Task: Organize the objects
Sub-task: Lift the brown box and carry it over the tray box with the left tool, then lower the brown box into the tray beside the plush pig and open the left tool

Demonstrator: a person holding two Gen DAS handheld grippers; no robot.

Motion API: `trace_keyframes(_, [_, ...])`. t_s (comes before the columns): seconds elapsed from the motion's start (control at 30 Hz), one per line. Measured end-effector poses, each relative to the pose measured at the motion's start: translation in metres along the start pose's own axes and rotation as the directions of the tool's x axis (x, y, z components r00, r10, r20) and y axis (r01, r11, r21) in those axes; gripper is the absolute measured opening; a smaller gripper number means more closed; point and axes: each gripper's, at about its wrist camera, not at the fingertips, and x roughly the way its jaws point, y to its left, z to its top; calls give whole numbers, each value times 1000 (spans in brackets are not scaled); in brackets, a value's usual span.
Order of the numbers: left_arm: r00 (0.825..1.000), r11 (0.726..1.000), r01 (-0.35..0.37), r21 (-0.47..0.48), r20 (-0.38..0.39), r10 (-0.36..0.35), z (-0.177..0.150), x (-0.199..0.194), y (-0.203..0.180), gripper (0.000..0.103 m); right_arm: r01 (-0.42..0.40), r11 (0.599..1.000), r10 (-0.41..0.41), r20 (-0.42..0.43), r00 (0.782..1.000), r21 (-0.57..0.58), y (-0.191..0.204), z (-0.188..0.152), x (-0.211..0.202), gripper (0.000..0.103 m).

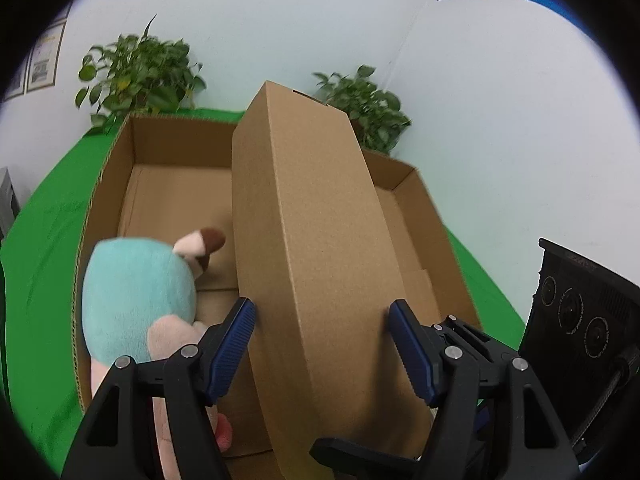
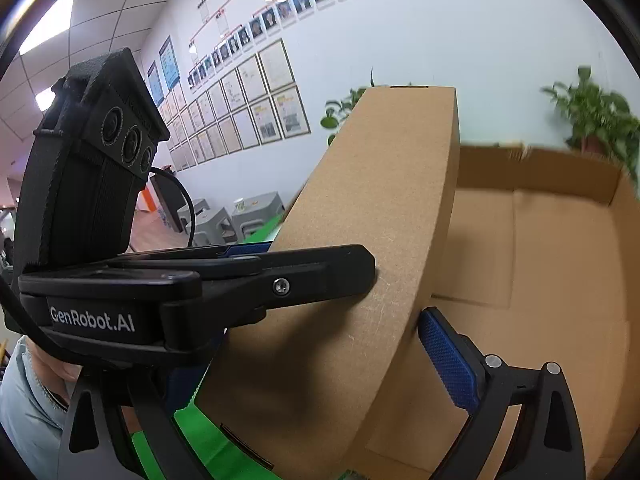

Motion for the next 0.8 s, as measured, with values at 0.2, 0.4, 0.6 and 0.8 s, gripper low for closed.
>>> trace_keyframes(0.2, [996,999,-9,-45,-90,5,-18,27,21,46,74,997,-71,-110,991,23,-23,-10,48,93])
trace_keyframes(0.4, [995,998,-25,-59,-99,19,-28,24,25,36,96,995,-93,-140,986,14,-22,-9,68,91])
trace_keyframes(0.6, [994,996,-38,-83,-110,28,-28,21,32,34,88,996,-82,-167,983,27,-19,-5,82,91])
trace_keyframes(0.8, [995,997,-46,-57,-87,41,-30,6,30,34,48,998,-41,-176,983,34,-16,-4,80,94])
